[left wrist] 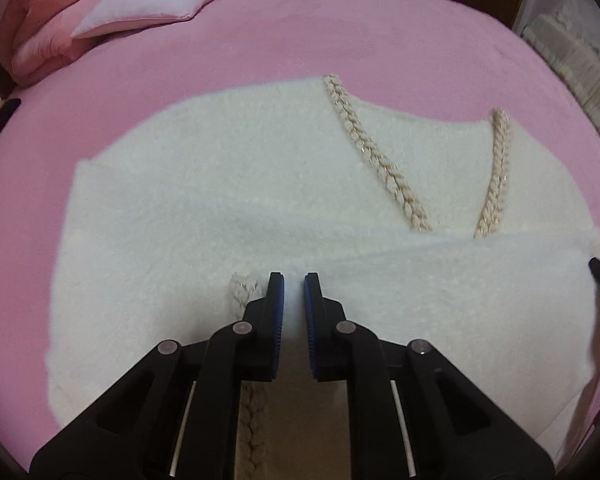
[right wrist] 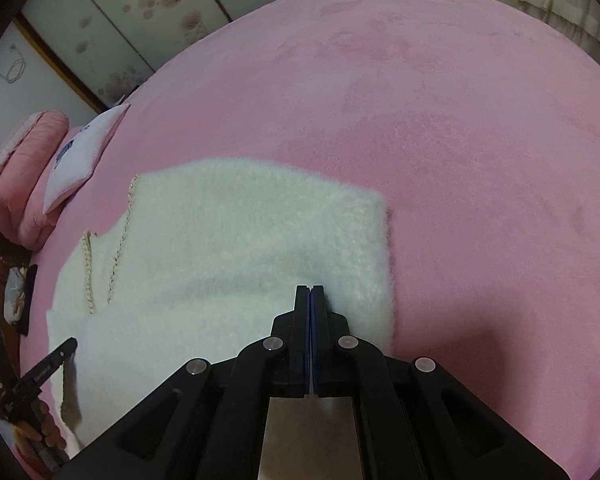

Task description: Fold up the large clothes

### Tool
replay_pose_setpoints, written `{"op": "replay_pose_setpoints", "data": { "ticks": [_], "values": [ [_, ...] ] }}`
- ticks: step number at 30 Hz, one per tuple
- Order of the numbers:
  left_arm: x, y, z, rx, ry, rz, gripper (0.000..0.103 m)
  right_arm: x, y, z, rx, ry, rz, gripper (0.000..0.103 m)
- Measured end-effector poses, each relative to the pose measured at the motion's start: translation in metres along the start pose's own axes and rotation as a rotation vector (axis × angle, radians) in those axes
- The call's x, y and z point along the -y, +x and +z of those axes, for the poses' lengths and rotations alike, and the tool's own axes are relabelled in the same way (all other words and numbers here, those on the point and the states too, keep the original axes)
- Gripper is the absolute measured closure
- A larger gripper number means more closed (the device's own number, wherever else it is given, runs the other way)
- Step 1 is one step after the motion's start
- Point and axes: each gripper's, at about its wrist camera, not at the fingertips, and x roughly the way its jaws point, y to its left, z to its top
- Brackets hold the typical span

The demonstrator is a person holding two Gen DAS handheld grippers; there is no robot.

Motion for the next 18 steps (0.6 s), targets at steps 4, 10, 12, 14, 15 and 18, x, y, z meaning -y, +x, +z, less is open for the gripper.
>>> {"op": "replay_pose_setpoints", "data": {
  "ticks": [4,10,12,14,15,18],
  "values": [
    [-0.005,-0.013,-0.021,-0.045,-0.040,-0.027,0.093,-0.039,-0.003,-0.013,-0.045,0.118,-0.016,0.103],
    [-0.031,-0.046,-0.075,-0.101,-0.149,-0.148,0.094,-0.044,-0.053,-0.074,-0.072,0.096,-0.049,0.103],
    [-0.033,-0.065,-0.090,-0.104,-0.159,-0.168,0.093,-0.048,-0.069,-0.100,-0.109,0.085,-0.079,0.101],
    [-0.036,-0.077,-0.103,-0.138,-0.149,-0.134,0.086,-0.053,-0.088,-0.128,-0.125,0.083,-0.097,0.097],
    [-0.034,-0.081,-0.109,-0.160,-0.141,-0.117,0.082,-0.057,-0.096,-0.141,-0.131,0.082,-0.113,0.095],
    [-0.042,-0.085,-0.128,-0.238,-0.120,-0.059,0.079,-0.072,-0.120,-0.183,-0.146,0.083,-0.146,0.073]
  ]
}}
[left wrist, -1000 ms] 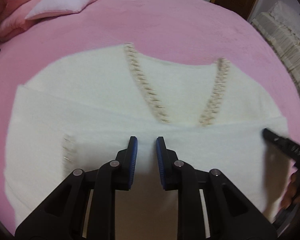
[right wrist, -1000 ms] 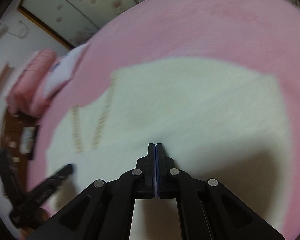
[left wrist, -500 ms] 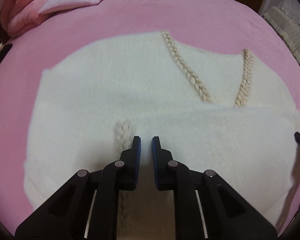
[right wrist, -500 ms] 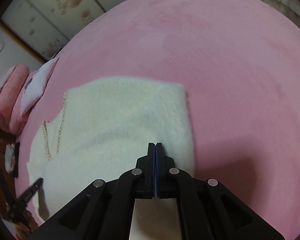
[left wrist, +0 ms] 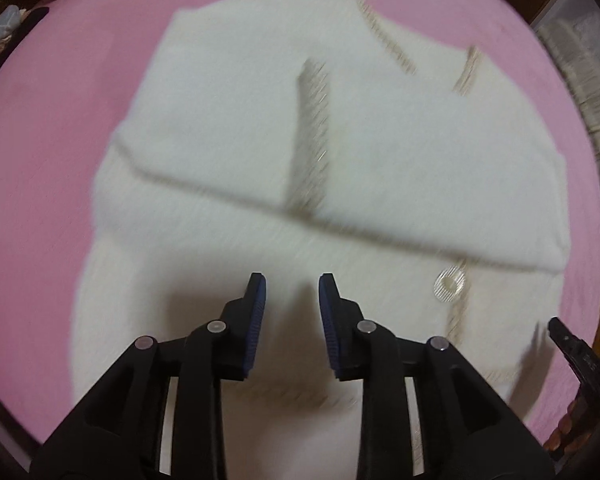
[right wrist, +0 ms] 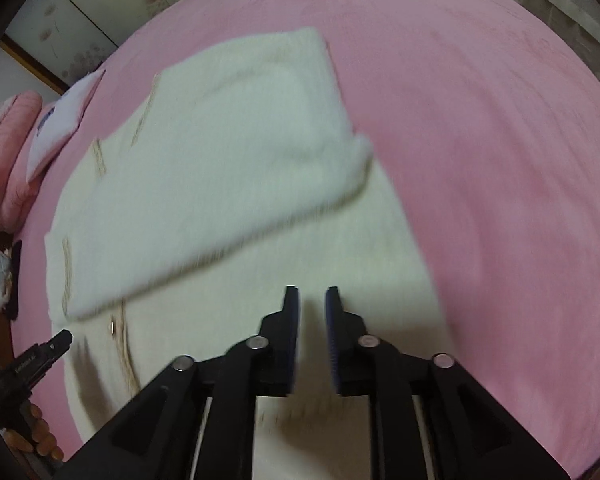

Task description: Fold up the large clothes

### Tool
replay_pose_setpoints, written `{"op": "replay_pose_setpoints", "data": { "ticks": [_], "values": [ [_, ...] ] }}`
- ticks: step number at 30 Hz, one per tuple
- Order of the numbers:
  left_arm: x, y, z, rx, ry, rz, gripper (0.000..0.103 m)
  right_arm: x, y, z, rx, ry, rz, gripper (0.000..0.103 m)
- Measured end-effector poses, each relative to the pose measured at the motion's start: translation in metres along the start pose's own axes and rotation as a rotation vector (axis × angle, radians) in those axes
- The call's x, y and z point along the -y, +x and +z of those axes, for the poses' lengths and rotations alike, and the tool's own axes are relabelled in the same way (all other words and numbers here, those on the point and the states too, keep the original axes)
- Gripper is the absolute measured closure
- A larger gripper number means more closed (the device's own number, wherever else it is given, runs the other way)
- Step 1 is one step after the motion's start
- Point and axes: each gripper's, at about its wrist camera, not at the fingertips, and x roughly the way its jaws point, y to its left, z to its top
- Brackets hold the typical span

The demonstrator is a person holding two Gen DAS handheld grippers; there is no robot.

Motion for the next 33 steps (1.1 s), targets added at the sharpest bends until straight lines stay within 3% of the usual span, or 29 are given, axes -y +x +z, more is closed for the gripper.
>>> {"op": "replay_pose_setpoints", "data": {
  "ticks": [1,3,5,7,13,21,29,33],
  "values": [
    [-0.004,-0.001,-0.006,-0.017,-0.001,0.008,0.079,-0.006,-0.005,-0.015,0.002,0.003,0.002,0.065],
    [-0.013,-0.005,-0.020,-0.045,-0.004,0.013,0.077,-0.013,-0.017,-0.042,0.006,0.009,0.018,0.032],
    [-0.018,-0.011,-0.036,-0.068,0.015,0.030,0.054,-0.026,-0.030,-0.074,0.001,0.011,0.036,0.024],
    [-0.022,-0.018,-0.055,-0.070,0.036,0.061,0.041,-0.038,-0.039,-0.099,-0.007,0.014,0.047,0.022],
    [-0.023,-0.039,-0.104,-0.110,0.065,0.048,0.040,-0.068,-0.060,-0.161,-0.037,0.031,0.076,0.019],
    [-0.015,-0.097,-0.171,-0.010,0.109,0.057,0.039,-0.088,-0.109,-0.222,-0.032,-0.041,0.139,0.017],
    [-0.019,-0.145,-0.240,0.050,0.079,0.042,0.034,-0.073,-0.171,-0.287,0.071,-0.079,0.124,0.010],
    [-0.037,-0.157,-0.269,0.049,0.007,0.016,0.032,-0.054,-0.184,-0.307,0.060,-0.051,0.143,0.010]
  ]
}}
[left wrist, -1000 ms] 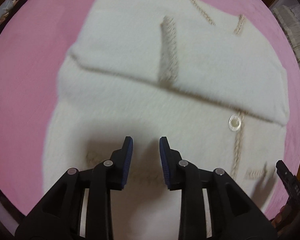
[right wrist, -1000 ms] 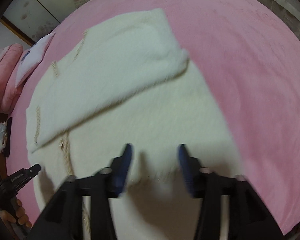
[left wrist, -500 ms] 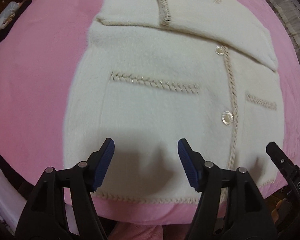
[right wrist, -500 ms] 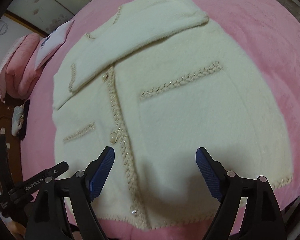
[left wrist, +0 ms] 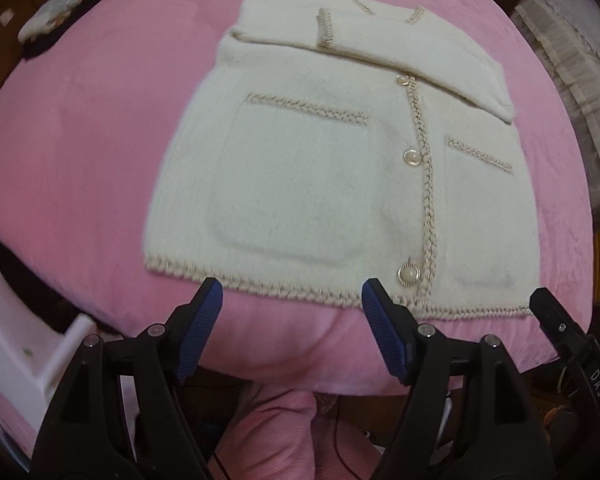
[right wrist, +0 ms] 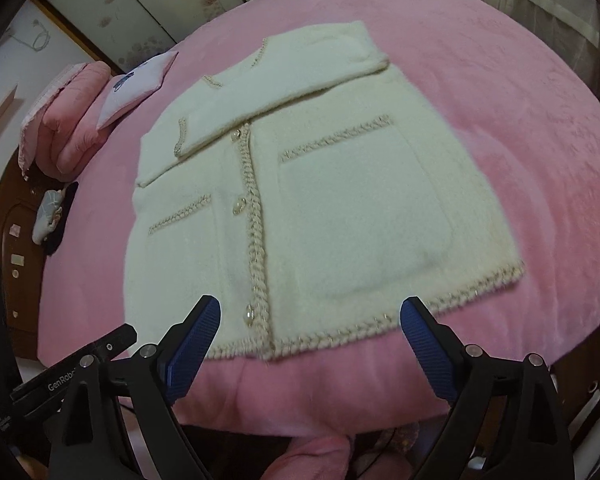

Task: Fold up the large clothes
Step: 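Grasp the braided hem corners with both tools and lift them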

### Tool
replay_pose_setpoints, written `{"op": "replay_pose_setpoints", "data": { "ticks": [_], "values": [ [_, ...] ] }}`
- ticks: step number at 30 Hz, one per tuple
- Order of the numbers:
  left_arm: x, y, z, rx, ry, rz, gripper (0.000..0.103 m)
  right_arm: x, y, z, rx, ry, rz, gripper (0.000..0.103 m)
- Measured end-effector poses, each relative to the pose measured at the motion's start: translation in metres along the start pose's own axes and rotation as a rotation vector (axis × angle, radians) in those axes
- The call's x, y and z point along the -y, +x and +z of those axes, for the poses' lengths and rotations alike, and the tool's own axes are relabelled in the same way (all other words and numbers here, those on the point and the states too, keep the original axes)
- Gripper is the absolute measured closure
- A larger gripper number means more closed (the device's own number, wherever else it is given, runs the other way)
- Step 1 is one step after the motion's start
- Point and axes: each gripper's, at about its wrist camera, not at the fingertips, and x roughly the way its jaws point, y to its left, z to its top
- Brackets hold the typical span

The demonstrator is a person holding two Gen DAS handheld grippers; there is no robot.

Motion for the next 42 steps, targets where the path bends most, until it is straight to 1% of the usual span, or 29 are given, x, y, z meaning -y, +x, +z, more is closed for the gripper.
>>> {"op": "replay_pose_setpoints", "data": {
  "ticks": [4,6,9,10,11,12,15,16,18,19,20,22,24,27,29,30,31,32,33,34,35,36,37,39,42],
  "values": [
    [-0.028,0.006,-0.021,-0.013,-0.122,-0.031,0.030,0.032,-0.012,-0.016,0.014,0.112,0.058,0.010],
    [-0.044,0.010,-0.030,0.018,-0.174,-0.045,0.030,0.055,-0.017,-0.026,0.006,0.195,0.086,0.010],
    [-0.067,0.021,-0.041,0.066,-0.236,-0.040,0.028,0.091,-0.019,-0.043,-0.012,0.330,0.127,0.010],
    [-0.075,0.026,-0.045,0.078,-0.264,-0.038,0.028,0.101,-0.018,-0.046,-0.015,0.358,0.130,0.011],
    [-0.082,0.032,-0.046,0.085,-0.288,-0.038,0.028,0.112,-0.017,-0.051,-0.014,0.386,0.131,0.014],
    [-0.092,0.038,-0.048,0.092,-0.320,-0.035,0.028,0.122,-0.017,-0.054,-0.007,0.407,0.128,0.021],
    [-0.112,0.059,-0.054,0.108,-0.402,-0.026,0.028,0.150,-0.012,-0.061,0.017,0.448,0.087,0.034],
    [-0.117,0.066,-0.055,0.115,-0.416,-0.027,0.028,0.159,-0.008,-0.061,0.036,0.450,0.076,0.036],
    [-0.125,0.081,-0.055,0.120,-0.435,-0.021,0.028,0.172,-0.001,-0.059,0.054,0.454,0.054,0.047],
    [-0.128,0.088,-0.055,0.114,-0.444,-0.017,0.028,0.181,0.005,-0.056,0.057,0.463,0.038,0.051],
    [-0.130,0.096,-0.053,0.099,-0.454,-0.005,0.028,0.186,0.008,-0.056,0.054,0.467,0.025,0.056],
    [-0.136,0.109,-0.049,0.070,-0.481,-0.007,0.028,0.198,0.018,-0.053,0.050,0.467,0.004,0.058],
    [-0.141,0.121,-0.045,0.069,-0.525,-0.018,0.028,0.209,0.026,-0.049,0.061,0.473,-0.008,0.059],
    [-0.147,0.131,-0.034,0.081,-0.573,-0.027,0.028,0.220,0.036,-0.046,0.080,0.498,-0.002,0.060],
    [-0.148,0.136,-0.024,0.081,-0.577,-0.043,0.028,0.224,0.039,-0.041,0.096,0.525,0.007,0.060],
    [-0.147,0.139,-0.021,0.080,-0.575,-0.047,0.029,0.225,0.040,-0.039,0.098,0.532,0.009,0.063],
    [-0.147,0.139,-0.016,0.086,-0.571,-0.053,0.037,0.225,0.039,-0.037,0.104,0.534,0.015,0.067],
    [-0.145,0.137,-0.011,0.100,-0.564,-0.068,0.048,0.225,0.038,-0.034,0.111,0.529,0.026,0.074],
    [-0.144,0.134,-0.005,0.108,-0.554,-0.084,0.054,0.227,0.037,-0.036,0.113,0.528,0.036,0.082],
    [-0.143,0.134,-0.002,0.118,-0.544,-0.119,0.072,0.227,0.035,-0.034,0.117,0.527,0.053,0.083],
    [-0.141,0.134,0.001,0.125,-0.535,-0.151,0.085,0.225,0.031,-0.032,0.127,0.522,0.069,0.084],
    [-0.138,0.134,0.005,0.127,-0.522,-0.179,0.087,0.220,0.030,-0.035,0.133,0.517,0.075,0.085],
    [-0.133,0.133,0.010,0.122,-0.505,-0.191,0.087,0.216,0.026,-0.033,0.139,0.503,0.088,0.085],
    [-0.123,0.124,0.022,0.128,-0.470,-0.190,0.088,0.196,0.023,-0.028,0.146,0.482,0.100,0.086],
    [-0.112,0.103,0.037,0.170,-0.446,-0.265,0.089,0.172,0.012,-0.013,0.153,0.455,0.152,0.086]
  ]
}}
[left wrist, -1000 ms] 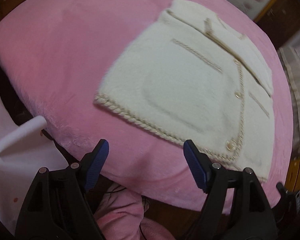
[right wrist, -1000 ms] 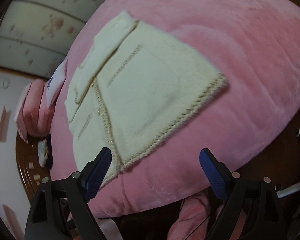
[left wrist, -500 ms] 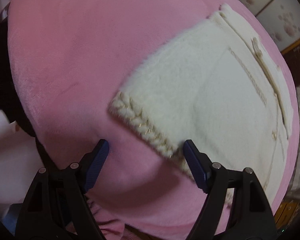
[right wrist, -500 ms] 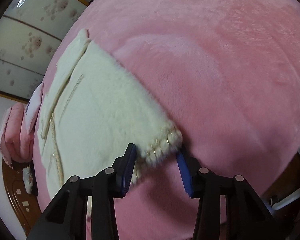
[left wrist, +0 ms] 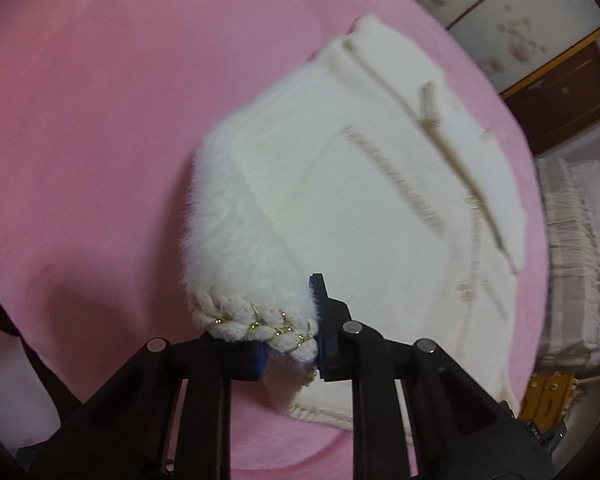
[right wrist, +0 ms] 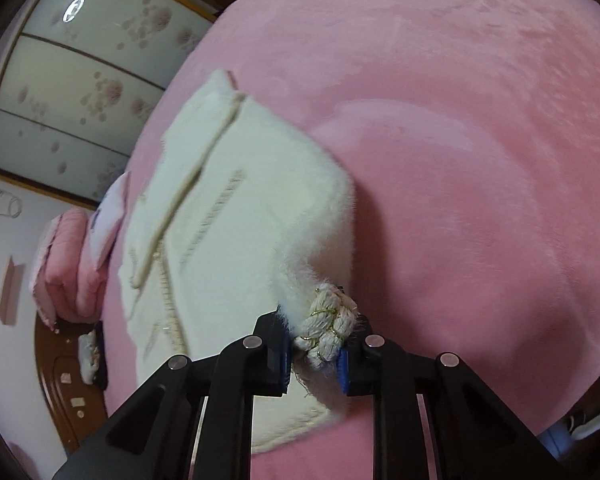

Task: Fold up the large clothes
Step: 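Grasp the braided hem corners with both tools and lift them, then fold the held hem up over the cardigan body with both tools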

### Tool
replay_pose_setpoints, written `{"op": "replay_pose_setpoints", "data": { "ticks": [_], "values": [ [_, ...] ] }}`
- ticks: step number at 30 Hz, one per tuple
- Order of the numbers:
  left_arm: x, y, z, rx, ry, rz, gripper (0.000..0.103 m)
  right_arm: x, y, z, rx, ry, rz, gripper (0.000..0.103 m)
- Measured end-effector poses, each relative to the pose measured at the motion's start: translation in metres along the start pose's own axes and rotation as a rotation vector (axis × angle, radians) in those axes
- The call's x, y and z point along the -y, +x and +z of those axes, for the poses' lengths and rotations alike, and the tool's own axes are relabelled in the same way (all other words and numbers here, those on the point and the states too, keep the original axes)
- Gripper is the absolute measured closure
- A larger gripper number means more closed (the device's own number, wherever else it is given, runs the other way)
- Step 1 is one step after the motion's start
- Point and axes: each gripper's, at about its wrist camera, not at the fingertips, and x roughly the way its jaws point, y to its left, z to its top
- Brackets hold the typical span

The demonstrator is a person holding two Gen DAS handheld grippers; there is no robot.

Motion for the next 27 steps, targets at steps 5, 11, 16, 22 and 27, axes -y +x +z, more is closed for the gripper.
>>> {"op": "replay_pose_setpoints", "data": {
  "ticks": [5,11,16,22,27],
  "values": [
    [0.031,-0.029,0.026,0.041,-0.032,-0.207,0.093,-0.060,-0.009,0.016,-0.031,0.070,0.175,0.086],
    [0.088,-0.055,0.091,0.106,-0.060,-0.385,0.093,-0.162,-0.017,0.057,0.001,0.054,0.351,0.087],
    [0.121,-0.073,0.157,0.165,-0.087,-0.508,0.094,-0.223,-0.031,0.102,0.106,0.063,0.421,0.088],
    [0.148,-0.082,0.233,0.253,-0.058,-0.566,0.094,-0.267,-0.041,0.162,0.262,0.086,0.429,0.089],
    [0.181,-0.072,0.280,0.293,0.025,-0.540,0.094,-0.290,-0.026,0.204,0.299,0.085,0.437,0.089]
  ]
}}
